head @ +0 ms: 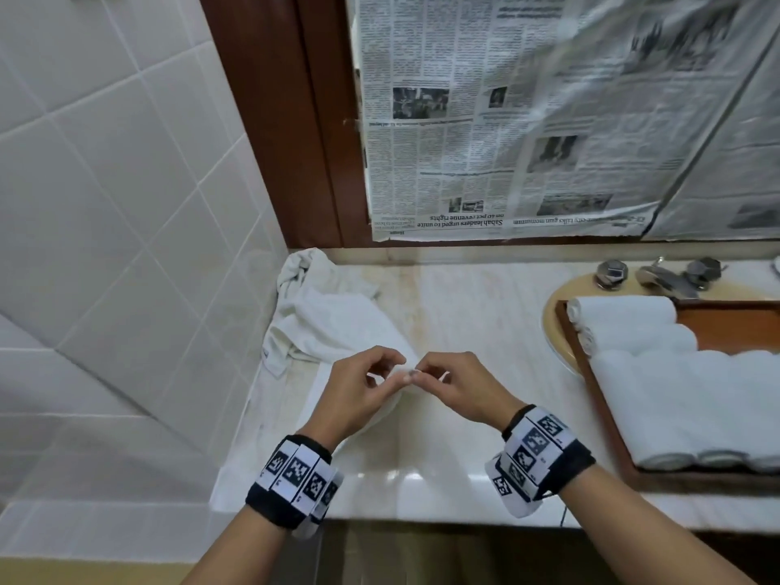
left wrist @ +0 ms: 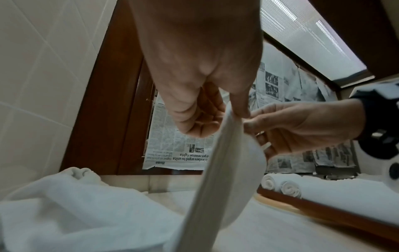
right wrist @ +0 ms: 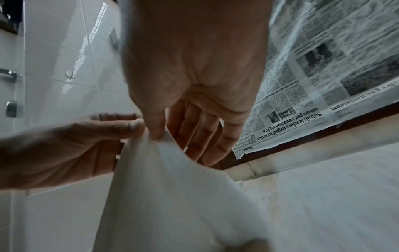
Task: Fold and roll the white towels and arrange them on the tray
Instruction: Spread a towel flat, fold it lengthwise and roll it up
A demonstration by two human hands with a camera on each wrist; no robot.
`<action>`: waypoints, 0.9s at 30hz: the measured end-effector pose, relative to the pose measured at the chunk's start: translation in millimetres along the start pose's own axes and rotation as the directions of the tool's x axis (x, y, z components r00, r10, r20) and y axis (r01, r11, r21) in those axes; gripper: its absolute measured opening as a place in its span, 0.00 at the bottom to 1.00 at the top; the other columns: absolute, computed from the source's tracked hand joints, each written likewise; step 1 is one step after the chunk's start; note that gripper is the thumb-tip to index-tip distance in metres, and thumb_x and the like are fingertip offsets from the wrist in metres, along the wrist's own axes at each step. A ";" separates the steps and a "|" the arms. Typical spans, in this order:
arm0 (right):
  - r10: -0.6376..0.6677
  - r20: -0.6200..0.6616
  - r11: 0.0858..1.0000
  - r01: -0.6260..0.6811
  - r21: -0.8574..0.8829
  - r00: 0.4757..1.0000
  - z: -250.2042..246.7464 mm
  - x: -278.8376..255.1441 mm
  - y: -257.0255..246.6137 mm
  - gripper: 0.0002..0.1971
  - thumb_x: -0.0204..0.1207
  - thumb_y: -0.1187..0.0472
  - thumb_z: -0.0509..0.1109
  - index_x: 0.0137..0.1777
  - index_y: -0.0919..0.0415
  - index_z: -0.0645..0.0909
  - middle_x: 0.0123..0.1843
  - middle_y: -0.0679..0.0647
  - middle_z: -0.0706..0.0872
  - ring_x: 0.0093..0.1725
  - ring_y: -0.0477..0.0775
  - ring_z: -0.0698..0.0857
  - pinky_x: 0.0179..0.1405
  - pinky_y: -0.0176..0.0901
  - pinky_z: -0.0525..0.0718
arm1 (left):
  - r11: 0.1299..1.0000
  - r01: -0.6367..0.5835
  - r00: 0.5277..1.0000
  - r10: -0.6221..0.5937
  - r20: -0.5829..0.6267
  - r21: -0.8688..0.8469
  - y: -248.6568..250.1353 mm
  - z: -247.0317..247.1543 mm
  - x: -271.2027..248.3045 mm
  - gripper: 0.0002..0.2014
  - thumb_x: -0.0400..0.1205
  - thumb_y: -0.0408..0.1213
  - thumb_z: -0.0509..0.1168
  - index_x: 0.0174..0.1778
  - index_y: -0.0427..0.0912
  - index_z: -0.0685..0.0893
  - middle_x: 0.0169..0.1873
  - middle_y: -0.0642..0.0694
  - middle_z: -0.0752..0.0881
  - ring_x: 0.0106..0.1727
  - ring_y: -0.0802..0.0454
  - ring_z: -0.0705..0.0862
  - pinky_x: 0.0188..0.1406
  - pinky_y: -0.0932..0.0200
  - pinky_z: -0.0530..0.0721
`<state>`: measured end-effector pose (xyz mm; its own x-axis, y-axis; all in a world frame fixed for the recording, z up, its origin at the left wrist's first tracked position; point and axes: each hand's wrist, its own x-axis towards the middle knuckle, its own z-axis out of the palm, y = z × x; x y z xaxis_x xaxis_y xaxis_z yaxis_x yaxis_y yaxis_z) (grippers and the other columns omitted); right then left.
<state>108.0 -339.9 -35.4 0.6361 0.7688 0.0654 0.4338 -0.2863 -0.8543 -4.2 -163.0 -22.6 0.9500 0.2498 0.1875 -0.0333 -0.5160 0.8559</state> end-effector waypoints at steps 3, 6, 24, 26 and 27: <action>-0.029 -0.040 0.999 0.030 0.026 0.999 -9.0 -5.9 1.2 0.09 0.81 0.54 0.72 0.42 0.58 0.86 0.35 0.43 0.86 0.35 0.43 0.82 0.36 0.34 0.76 | 0.994 0.080 0.994 -0.084 0.063 0.068 -18.0 10.7 -12.5 0.11 0.78 0.52 0.75 0.50 0.52 0.89 0.42 0.57 0.90 0.45 0.61 0.87 0.39 0.64 0.79; -0.032 -0.062 0.996 0.037 0.079 0.998 -18.2 -10.6 2.3 0.10 0.81 0.52 0.71 0.42 0.57 0.85 0.40 0.48 0.87 0.38 0.60 0.85 0.38 0.53 0.83 | 0.977 0.179 0.981 -0.186 0.048 0.119 -33.6 26.7 -28.6 0.15 0.81 0.57 0.69 0.39 0.50 0.85 0.30 0.52 0.84 0.32 0.58 0.78 0.33 0.61 0.72; -0.160 0.020 0.982 0.157 0.105 0.987 -63.0 -48.2 -2.7 0.10 0.81 0.51 0.73 0.43 0.56 0.86 0.36 0.61 0.85 0.36 0.61 0.80 0.36 0.44 0.73 | 0.967 0.162 0.985 -0.169 0.020 0.194 11.0 24.7 -75.6 0.18 0.81 0.54 0.72 0.33 0.43 0.82 0.26 0.50 0.77 0.29 0.61 0.72 0.30 0.60 0.65; -0.155 -0.001 0.984 0.155 0.088 0.988 -71.9 -56.6 -2.9 0.10 0.81 0.51 0.72 0.43 0.55 0.86 0.36 0.59 0.85 0.37 0.61 0.81 0.37 0.45 0.74 | 0.964 0.191 0.979 -0.202 0.040 0.185 4.3 20.4 -86.0 0.14 0.81 0.53 0.72 0.35 0.49 0.85 0.28 0.50 0.80 0.30 0.61 0.75 0.32 0.59 0.67; -0.159 -0.015 0.984 0.160 0.074 0.987 -77.3 -61.2 -4.3 0.09 0.81 0.51 0.72 0.43 0.55 0.86 0.35 0.58 0.86 0.37 0.61 0.81 0.36 0.46 0.74 | 0.964 0.201 0.975 -0.213 0.054 0.176 1.5 17.6 -90.9 0.11 0.82 0.51 0.72 0.35 0.53 0.85 0.28 0.52 0.81 0.31 0.62 0.75 0.33 0.59 0.67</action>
<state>116.6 -430.0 4.1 0.5684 0.7959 0.2082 0.4814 -0.1165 -0.8687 -85.1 -200.9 -46.9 0.9504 0.3098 -0.0257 0.2137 -0.5911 0.7778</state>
